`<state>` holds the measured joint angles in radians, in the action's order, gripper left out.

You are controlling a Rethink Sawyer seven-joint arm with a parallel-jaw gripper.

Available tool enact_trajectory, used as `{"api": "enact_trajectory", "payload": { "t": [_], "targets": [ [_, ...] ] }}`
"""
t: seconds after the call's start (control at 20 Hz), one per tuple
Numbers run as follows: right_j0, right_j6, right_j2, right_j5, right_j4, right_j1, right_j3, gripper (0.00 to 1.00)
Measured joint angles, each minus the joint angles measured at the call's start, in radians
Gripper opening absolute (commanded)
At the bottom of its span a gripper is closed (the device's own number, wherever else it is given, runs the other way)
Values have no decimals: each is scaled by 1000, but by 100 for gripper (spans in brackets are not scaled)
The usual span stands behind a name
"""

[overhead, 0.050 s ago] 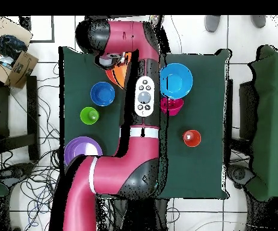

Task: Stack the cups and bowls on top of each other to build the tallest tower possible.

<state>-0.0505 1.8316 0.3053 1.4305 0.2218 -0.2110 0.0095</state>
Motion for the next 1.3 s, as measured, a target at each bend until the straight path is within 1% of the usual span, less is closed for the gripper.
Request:
{"api": "enact_trajectory", "payload": {
  "t": [0.05, 0.1, 0.25, 0.35, 0.45, 0.65, 0.8, 0.85, 0.9, 1.0, 1.05, 1.2, 1.25, 1.3],
  "targets": [
    [-1, 0, 15, 0, 16, -4, -2, 0],
    [-3, 0, 58, 0, 58, -16, -7, 0],
    [-8, 0, 124, 0, 122, -35, -17, 0],
    [-15, 0, 202, -1, 198, -55, -27, 0],
    [-21, 0, 257, -2, 251, -68, -32, 0],
    [-46, 0, 417, -26, 407, -105, -48, 0],
    [-66, 0, 521, -45, 513, -125, -51, 0],
    [-79, 0, 590, -48, 583, -136, -51, 0],
    [-87, 0, 634, -48, 630, -142, -51, 0],
    [-93, 0, 670, -48, 667, -147, -51, 0],
    [-102, 0, 724, -48, 723, -153, -52, 0],
    [-113, 0, 794, -48, 797, -158, -52, 0],
    [-120, 0, 849, -48, 855, -161, -52, 0],
    [-125, 0, 885, -48, 893, -163, -52, 0]
  ]
}}
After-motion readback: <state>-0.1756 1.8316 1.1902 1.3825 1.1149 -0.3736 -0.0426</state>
